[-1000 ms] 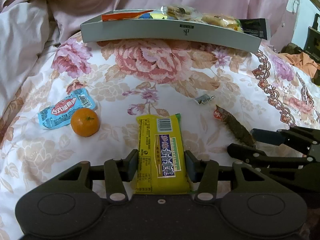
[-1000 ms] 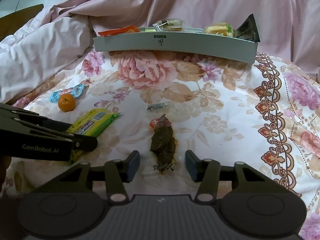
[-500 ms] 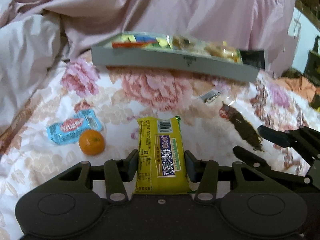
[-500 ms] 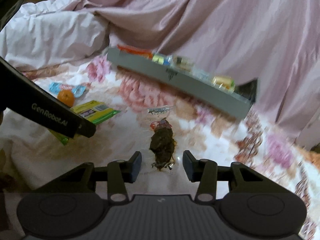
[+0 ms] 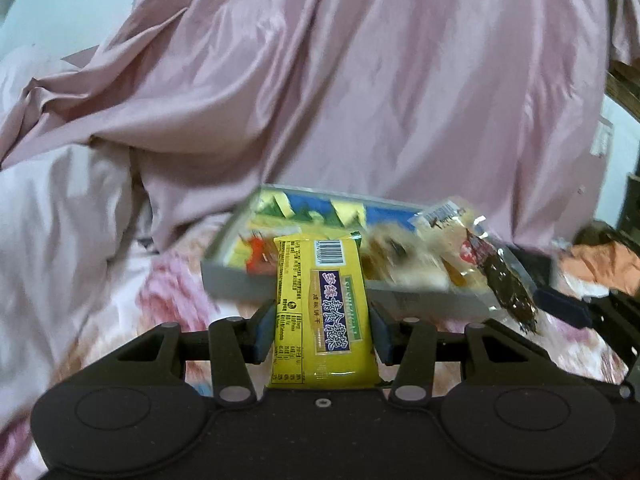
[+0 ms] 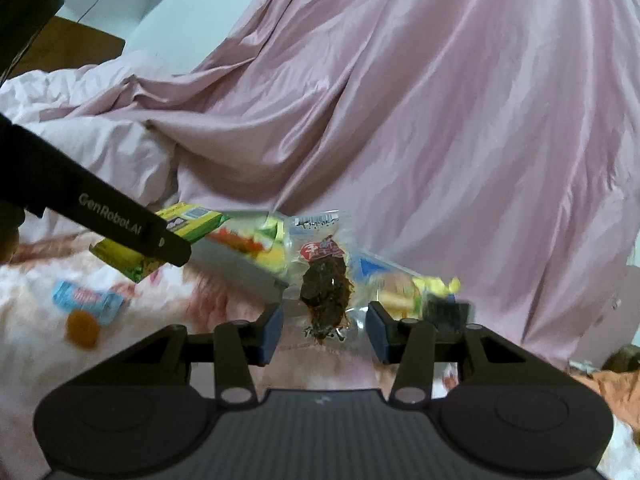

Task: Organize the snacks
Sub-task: 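Carry both snacks over the grey box and lower them inside, then open both tools to release the snacks into the box, then withdraw both tools from the box toward the blue packet and orange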

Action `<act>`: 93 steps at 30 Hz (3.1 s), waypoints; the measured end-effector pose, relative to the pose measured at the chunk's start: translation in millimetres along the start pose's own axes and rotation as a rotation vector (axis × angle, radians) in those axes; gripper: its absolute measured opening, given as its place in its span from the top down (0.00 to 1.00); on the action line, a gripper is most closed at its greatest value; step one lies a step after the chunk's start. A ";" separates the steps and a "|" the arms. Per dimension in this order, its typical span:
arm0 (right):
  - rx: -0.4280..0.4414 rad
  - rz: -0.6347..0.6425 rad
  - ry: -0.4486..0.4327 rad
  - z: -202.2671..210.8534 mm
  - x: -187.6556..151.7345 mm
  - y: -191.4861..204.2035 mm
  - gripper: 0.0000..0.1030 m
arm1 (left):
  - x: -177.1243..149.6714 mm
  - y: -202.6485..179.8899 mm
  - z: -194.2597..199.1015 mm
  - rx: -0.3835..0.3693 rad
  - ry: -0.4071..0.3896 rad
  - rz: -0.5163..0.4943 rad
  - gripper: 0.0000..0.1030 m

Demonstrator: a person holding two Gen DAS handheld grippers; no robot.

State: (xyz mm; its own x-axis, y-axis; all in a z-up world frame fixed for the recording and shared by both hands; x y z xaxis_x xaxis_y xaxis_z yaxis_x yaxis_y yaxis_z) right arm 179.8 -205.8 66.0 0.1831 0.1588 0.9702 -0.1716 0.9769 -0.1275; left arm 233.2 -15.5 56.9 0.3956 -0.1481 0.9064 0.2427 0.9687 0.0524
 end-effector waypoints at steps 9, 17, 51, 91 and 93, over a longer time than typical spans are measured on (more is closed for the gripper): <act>0.045 -0.053 0.001 -72.1 42.4 -1.2 0.51 | 52.2 32.8 -65.9 0.034 0.032 0.034 0.51; 0.033 -0.147 0.065 -119.5 48.5 -19.8 0.51 | 61.7 32.5 -110.9 0.010 0.079 0.068 0.51; 0.024 -0.282 -0.026 -55.9 63.8 -38.3 0.02 | 60.7 42.5 -40.8 0.059 -0.008 0.160 0.01; 0.166 -0.225 0.241 64.9 2.1 90.0 0.00 | -104.4 124.6 127.8 0.204 0.152 0.030 0.01; 0.170 -0.214 0.268 60.8 -4.0 96.3 0.00 | -111.6 127.1 120.7 0.211 0.178 0.023 0.01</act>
State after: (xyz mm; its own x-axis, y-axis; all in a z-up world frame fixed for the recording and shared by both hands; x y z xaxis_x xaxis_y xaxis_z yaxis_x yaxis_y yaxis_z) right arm 103.7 -121.1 62.4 0.4747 0.0080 0.8801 -0.2564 0.9578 0.1296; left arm 113.0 148.2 12.9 0.5528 -0.1402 0.8214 0.0495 0.9895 0.1355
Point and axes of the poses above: each gripper's, at about its wrist camera, not at the fingertips, and z roughly against the way its jaws point, y to its left, x to its top, the point moved 2 cm from there along -z, roughly the way its jaws point, and after that the axes turned 11 degrees about -z, right-handed, at the moved point
